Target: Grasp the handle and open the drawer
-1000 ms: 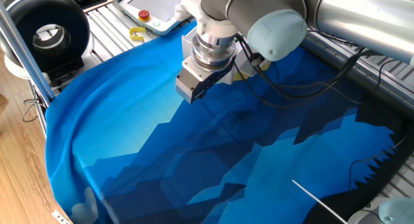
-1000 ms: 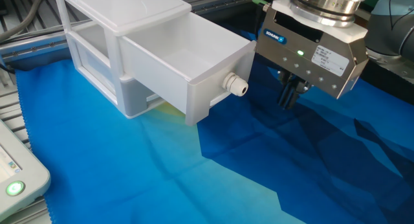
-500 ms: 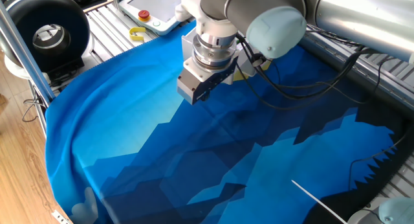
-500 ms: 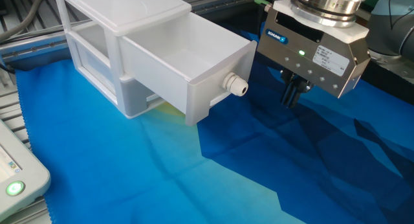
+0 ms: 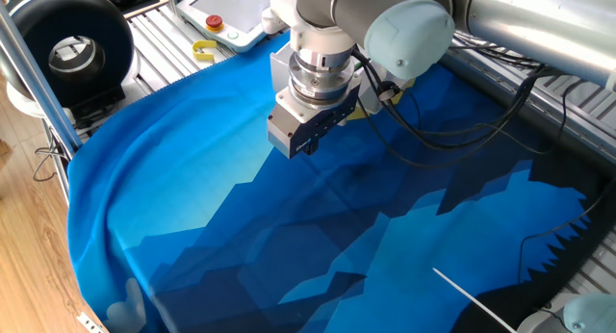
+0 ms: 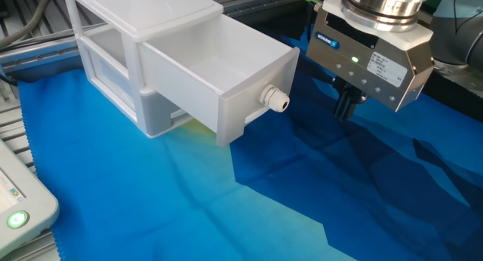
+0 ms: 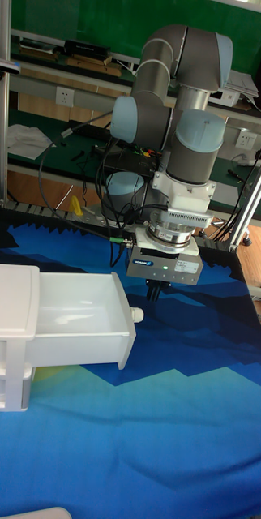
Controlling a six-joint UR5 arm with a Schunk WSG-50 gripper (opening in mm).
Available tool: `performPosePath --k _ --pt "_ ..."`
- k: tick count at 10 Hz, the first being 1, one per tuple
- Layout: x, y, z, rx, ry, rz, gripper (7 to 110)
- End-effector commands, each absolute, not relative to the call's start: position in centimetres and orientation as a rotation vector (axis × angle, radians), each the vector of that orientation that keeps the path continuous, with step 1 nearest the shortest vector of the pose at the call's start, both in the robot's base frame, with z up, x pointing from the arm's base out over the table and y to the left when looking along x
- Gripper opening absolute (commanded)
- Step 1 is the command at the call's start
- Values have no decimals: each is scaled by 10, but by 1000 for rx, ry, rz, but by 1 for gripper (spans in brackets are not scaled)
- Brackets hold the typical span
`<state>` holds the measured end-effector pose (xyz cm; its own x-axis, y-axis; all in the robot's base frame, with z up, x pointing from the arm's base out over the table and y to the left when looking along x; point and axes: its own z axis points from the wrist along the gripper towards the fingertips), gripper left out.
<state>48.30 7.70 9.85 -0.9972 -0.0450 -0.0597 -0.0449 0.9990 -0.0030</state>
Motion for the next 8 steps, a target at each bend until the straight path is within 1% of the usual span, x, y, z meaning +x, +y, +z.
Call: performPosePath --k 1,8 --pt "483 81 100 -56 3082 26 7" --pt "488 80 105 -57 3075 44 7"
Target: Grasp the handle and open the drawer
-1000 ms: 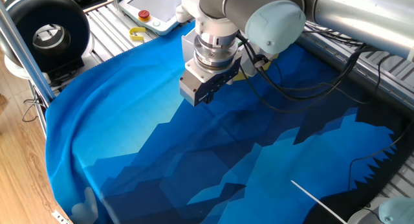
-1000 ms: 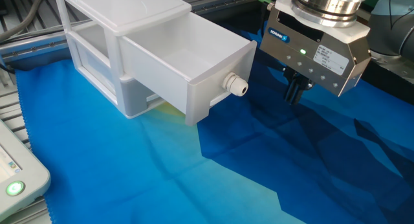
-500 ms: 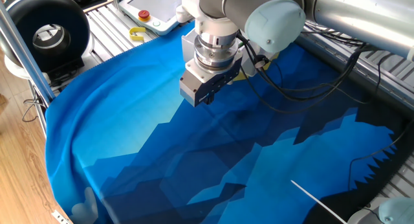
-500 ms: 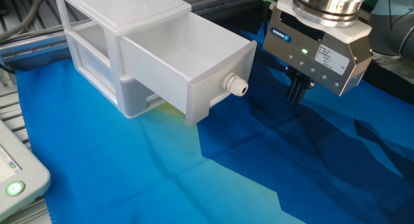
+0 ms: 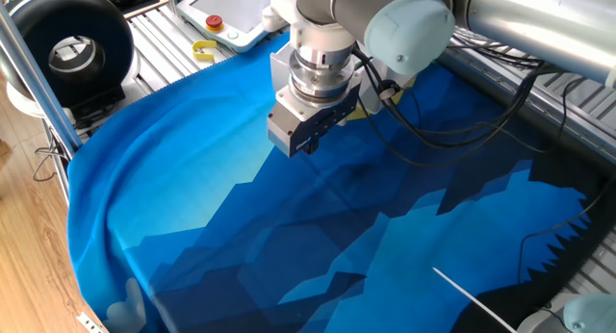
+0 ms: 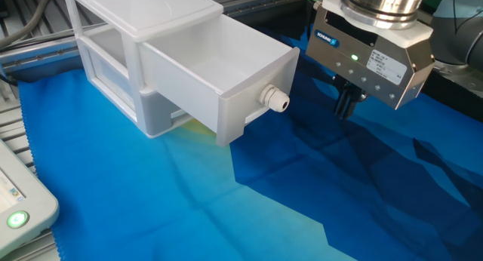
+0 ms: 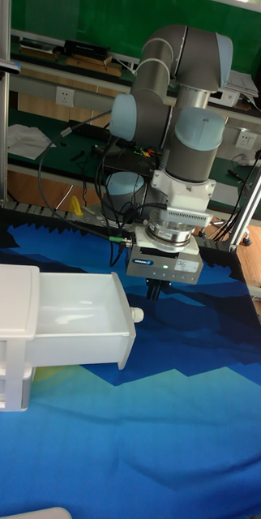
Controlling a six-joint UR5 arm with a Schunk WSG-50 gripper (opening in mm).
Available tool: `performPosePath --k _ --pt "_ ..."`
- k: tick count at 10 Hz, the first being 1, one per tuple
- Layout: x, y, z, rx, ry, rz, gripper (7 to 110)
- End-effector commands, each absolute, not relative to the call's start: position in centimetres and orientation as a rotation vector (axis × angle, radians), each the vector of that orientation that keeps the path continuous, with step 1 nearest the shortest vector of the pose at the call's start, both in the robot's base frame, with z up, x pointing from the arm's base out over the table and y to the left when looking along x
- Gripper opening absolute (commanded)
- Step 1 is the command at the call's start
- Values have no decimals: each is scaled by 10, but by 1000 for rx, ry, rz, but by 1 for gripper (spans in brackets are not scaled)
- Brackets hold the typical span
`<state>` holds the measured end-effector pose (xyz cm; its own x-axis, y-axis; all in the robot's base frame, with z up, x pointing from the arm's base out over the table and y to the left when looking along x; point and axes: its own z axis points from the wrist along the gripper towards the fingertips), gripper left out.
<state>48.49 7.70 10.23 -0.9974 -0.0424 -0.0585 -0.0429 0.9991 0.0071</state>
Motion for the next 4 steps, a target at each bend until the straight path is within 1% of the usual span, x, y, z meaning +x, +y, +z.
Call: performPosePath --k 1,4 --pt "489 80 106 -62 3073 47 7" --pt "489 80 106 -66 3075 49 7"
